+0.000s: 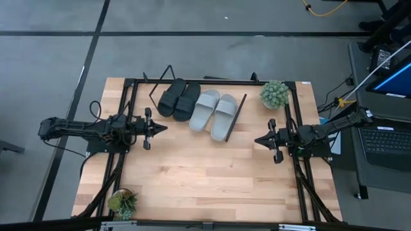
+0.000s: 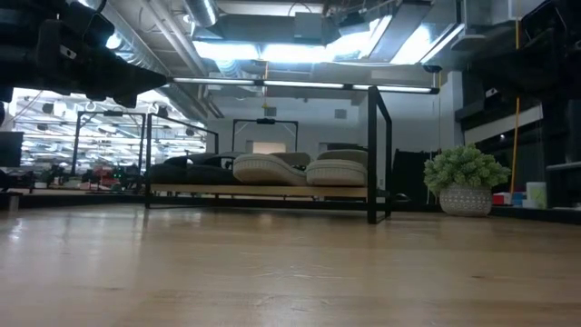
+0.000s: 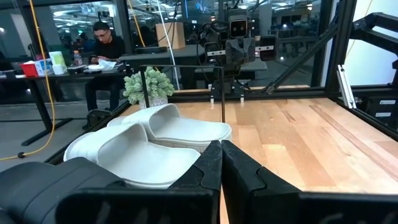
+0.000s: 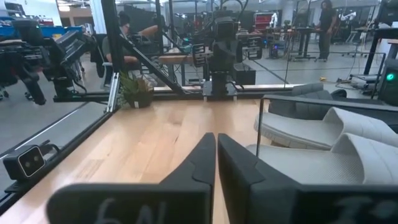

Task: Pick and place slides into the shelf
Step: Return to Home Position

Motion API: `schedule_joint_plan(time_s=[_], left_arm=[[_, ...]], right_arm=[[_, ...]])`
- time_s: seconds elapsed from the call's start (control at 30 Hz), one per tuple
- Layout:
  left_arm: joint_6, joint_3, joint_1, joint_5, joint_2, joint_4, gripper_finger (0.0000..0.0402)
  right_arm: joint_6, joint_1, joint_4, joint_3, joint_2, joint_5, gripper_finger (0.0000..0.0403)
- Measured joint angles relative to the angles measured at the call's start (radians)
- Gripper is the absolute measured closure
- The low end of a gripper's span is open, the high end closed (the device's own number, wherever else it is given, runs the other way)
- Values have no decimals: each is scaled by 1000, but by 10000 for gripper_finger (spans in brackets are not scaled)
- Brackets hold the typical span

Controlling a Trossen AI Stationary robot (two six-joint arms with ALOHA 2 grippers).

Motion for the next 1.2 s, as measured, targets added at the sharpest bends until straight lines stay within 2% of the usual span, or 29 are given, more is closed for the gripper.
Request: schedule_joint_plan(time_s=[0.27, 0.4, 0.6, 0.73, 1.0, 1.2], left_arm=[[0, 0, 0, 0, 0, 0, 402], [0, 0, 0, 0, 0, 0, 401], [0, 0, 0, 0, 0, 0, 401], [0, 0, 0, 0, 0, 0, 401], [0, 0, 0, 0, 0, 0, 401], [0, 0, 0, 0, 0, 0, 401]], right_arm=[[-2, 0, 0, 0, 0, 0, 390], [-112, 1, -3, 0, -4, 0, 387], [-175, -19, -18, 0, -76, -1, 385], [-180, -69, -105, 0, -154, -79, 390], [-210, -149, -269, 0, -279, -322, 393], [-176, -170, -293, 1, -311, -350, 393]])
